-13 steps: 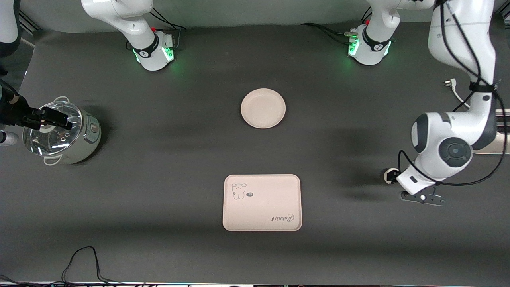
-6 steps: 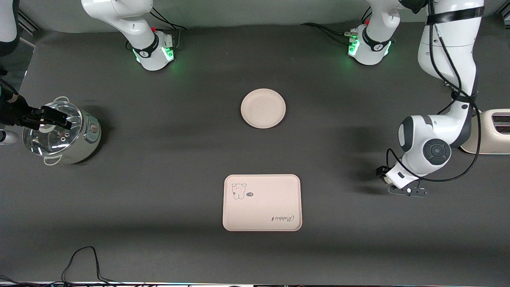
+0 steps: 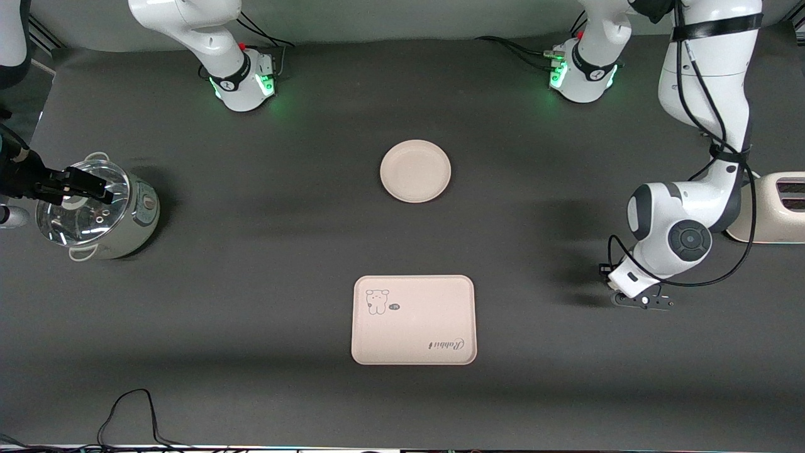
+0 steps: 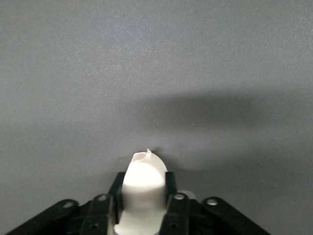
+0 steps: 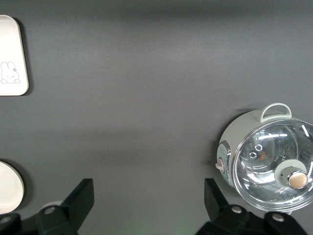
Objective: Place bun in plate and plate on tray
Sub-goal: 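Lower the left gripper onto the white bun and close it, then carry the bun with the left gripper over the white plate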
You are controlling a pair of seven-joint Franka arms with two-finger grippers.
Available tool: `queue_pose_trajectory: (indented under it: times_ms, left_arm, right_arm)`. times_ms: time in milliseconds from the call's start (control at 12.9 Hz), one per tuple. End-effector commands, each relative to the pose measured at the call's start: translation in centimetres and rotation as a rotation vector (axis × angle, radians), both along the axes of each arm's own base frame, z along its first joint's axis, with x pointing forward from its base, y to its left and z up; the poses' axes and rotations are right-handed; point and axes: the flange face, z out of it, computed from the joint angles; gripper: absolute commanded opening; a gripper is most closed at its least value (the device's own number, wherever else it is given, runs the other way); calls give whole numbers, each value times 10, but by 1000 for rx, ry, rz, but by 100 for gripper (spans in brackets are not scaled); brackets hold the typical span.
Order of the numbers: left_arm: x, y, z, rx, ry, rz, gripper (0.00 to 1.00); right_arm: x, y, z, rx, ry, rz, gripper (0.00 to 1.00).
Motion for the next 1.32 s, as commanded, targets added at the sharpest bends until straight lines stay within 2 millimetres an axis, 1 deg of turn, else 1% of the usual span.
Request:
queue_pose_trajectory:
  times_ms: [0, 78, 155, 233, 388, 466, 543, 621, 699, 776, 854, 932, 1009, 1087, 1164, 1242]
  left_arm:
    - [1, -3, 23, -19, -10, 2, 0]
    - [3, -6, 43, -27, -16, 2, 0]
    - [6, -10, 72, -38, -21, 0, 0]
    - [7, -23, 106, -57, -8, -13, 0]
    - [8, -49, 185, -82, 38, -48, 0]
    - [9, -67, 229, -90, 59, -73, 0]
    - [6, -87, 267, -96, 102, -92, 0]
    - [-2, -109, 292, -98, 142, -63, 0]
    - [-16, -143, 309, -104, 148, -23, 0]
    - [-29, -175, 319, -109, 140, 11, 0]
    - [-44, -213, 318, -125, 152, 60, 0]
    - [-59, -251, 316, -163, 165, 157, 0]
    - [-77, -289, 309, -182, 168, 206, 0]
    - [-96, -324, 296, -192, 168, 223, 0]
    - [-112, -350, 280, -200, 170, 259, 0]
    - [-133, -379, 255, -201, 183, 285, 0]
  right_arm:
    - [-7, -3, 2, -17, -4, 21, 100]
    - [-7, -3, 2, -17, -6, 21, 100]
    - [-7, -3, 2, -17, -6, 21, 100]
    - [-7, -3, 2, -17, -6, 21, 100]
    - [-7, -3, 2, -17, -7, 22, 100]
    - [-7, -3, 2, -17, -7, 22, 100]
    - [-7, -3, 2, -17, -7, 21, 100]
    - [-7, -3, 2, -17, -7, 22, 100]
    - [-7, -3, 1, -17, -6, 21, 100]
    - [-7, -3, 1, -17, -6, 21, 100]
    - [-7, -3, 1, -17, -6, 21, 100]
    - [-7, -4, 1, -17, -6, 21, 100]
    - [-7, -3, 1, -17, -6, 22, 100]
    - [-7, -3, 1, -17, -6, 22, 100]
    - [-7, -3, 1, -17, -6, 22, 100]
    - [-7, -4, 1, -17, -4, 21, 100]
